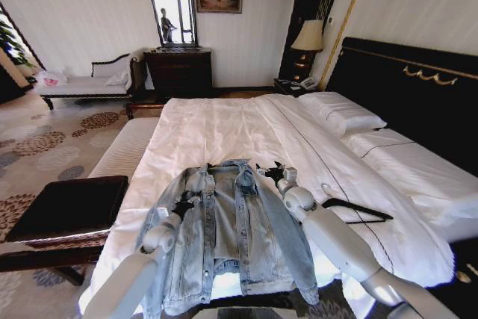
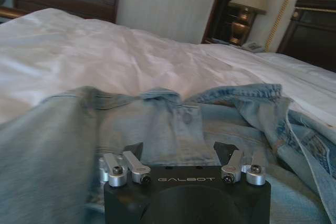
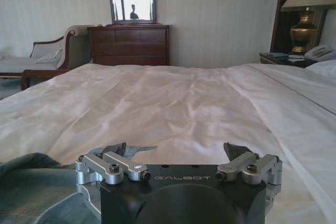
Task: Pick up the clothes from the bed and hang them on the clothes hanger.
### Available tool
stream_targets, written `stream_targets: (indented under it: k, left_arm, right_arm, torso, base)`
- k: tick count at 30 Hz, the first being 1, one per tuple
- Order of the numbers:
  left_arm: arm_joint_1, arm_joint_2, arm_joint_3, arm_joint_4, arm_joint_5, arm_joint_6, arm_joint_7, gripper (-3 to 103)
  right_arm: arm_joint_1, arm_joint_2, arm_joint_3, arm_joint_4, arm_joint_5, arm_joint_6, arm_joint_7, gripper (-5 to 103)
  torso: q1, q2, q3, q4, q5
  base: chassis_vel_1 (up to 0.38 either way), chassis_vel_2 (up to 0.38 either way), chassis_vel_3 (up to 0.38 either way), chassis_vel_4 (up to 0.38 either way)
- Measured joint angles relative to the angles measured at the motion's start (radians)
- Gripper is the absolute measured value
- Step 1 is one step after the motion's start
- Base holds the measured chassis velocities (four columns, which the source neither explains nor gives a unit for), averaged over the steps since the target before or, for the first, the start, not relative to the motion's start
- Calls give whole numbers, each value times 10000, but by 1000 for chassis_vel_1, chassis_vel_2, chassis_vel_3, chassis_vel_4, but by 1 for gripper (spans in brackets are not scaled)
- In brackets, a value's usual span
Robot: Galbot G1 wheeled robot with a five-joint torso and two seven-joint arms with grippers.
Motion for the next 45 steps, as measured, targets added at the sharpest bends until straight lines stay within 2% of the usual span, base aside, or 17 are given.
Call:
stream_targets:
  k: [3, 12, 15, 18, 20, 31, 38, 40, 43, 45]
  left_arm:
    - [-727, -198, 587, 614, 124, -35, -185, 89]
    - [-2487, -496, 1427, 2091, 415, 37, -929, 90]
    - [-2782, -571, 1570, 2493, 420, 68, -953, 93]
    - [-3284, -751, 1905, 3109, 375, 32, -857, 89]
    - [-3383, -799, 1993, 3165, 325, 29, -825, 86]
    - [-3650, -1150, 2375, 3489, 75, 114, -800, 92]
    - [-4096, -1502, 2539, 4253, 327, 117, -804, 89]
    - [-4266, -1660, 2602, 4505, 333, 106, -792, 81]
    - [-4397, -1787, 2680, 4670, 344, 88, -772, 76]
    - [-4473, -1880, 2704, 4751, 344, 80, -793, 64]
  right_arm:
    - [0, -4, 103, -41, 55, 7, -15, 100]
    - [-189, 30, 346, -52, 53, 20, -81, 100]
    - [-197, 67, 377, -74, 49, 30, -103, 100]
    - [-95, 164, 393, -142, 72, 37, -116, 100]
    - [-58, 179, 391, -157, 85, 39, -117, 100]
    - [83, 197, 389, -255, 175, 55, -152, 100]
    - [79, 202, 477, -286, 237, 109, -225, 100]
    - [79, 208, 505, -267, 262, 113, -229, 100]
    - [79, 207, 522, -237, 300, 114, -229, 100]
    - [80, 207, 541, -198, 331, 114, -229, 100]
  torso:
    - [1, -1, 1, -2, 0]
    - [0, -1, 0, -2, 1]
    - [1, -1, 0, 0, 1]
    - [1, -1, 1, 2, 0]
    - [1, -1, 1, 2, 0]
    - [-1, 0, -1, 2, 1]
    - [0, 0, 0, 2, 1]
    - [0, 0, 0, 1, 1]
    - [0, 0, 0, -1, 1]
    - [0, 0, 0, -1, 1]
  base:
    - [0, 0, 0, 0]
    - [0, 0, 0, 0]
    - [0, 0, 0, 0]
    - [0, 0, 0, 0]
    - [0, 0, 0, 0]
    - [0, 0, 0, 0]
    - [0, 0, 0, 0]
    - [0, 0, 0, 0]
    - [0, 0, 0, 0]
    - [0, 0, 0, 0]
